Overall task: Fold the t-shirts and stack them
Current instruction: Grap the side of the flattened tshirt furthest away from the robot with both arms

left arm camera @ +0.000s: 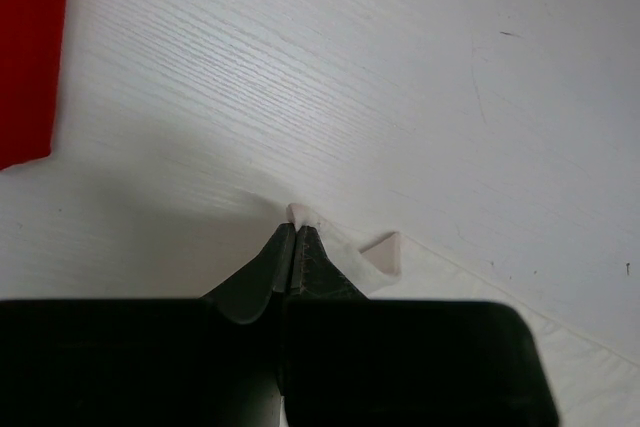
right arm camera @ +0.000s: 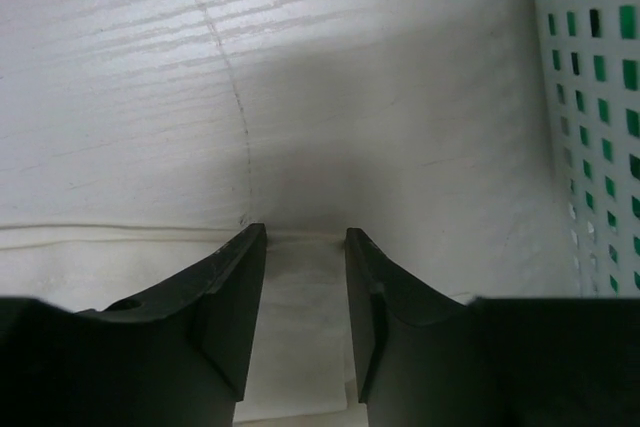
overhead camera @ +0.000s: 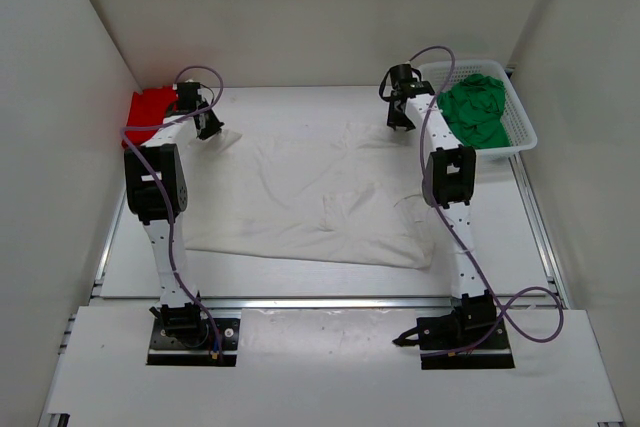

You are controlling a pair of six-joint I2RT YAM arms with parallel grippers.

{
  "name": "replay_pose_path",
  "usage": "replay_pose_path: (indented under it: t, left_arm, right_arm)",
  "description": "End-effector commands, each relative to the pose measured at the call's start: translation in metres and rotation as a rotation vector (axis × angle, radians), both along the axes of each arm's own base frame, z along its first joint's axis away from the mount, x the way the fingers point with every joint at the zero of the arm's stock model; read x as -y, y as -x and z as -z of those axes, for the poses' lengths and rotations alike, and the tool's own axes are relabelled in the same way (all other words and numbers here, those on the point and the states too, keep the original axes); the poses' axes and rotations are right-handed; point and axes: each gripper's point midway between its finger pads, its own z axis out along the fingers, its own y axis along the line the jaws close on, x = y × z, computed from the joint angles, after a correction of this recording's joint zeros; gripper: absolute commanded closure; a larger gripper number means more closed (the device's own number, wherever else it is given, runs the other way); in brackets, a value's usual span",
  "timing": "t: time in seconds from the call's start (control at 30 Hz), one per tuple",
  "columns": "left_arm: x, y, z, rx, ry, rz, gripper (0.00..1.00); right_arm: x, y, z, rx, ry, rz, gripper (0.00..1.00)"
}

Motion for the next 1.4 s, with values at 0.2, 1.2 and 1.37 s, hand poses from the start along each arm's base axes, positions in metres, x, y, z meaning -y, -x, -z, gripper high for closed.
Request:
replay_pose_path:
  t: [0.2, 1.2, 1.37]
  left_arm:
    - [0.002, -0.007, -0.056, 0.117, 0.021, 0.015, 1.0]
    - [-0.002, 0.068, -0.118, 0.245, 0.06, 0.017, 1.0]
    - [-0.015, 0.096, -0.092, 0.216, 0.174, -0.031, 1.0]
  right_arm:
    - [-0.014, -0.01, -0.005, 0.017, -0.187, 0.03, 0.76]
    - [-0.056, 0.145, -0.126, 0.026, -0.21, -0.267, 1.0]
    - [-0.055, 0.183, -0.121, 0.092, -0.227, -0.238, 1.0]
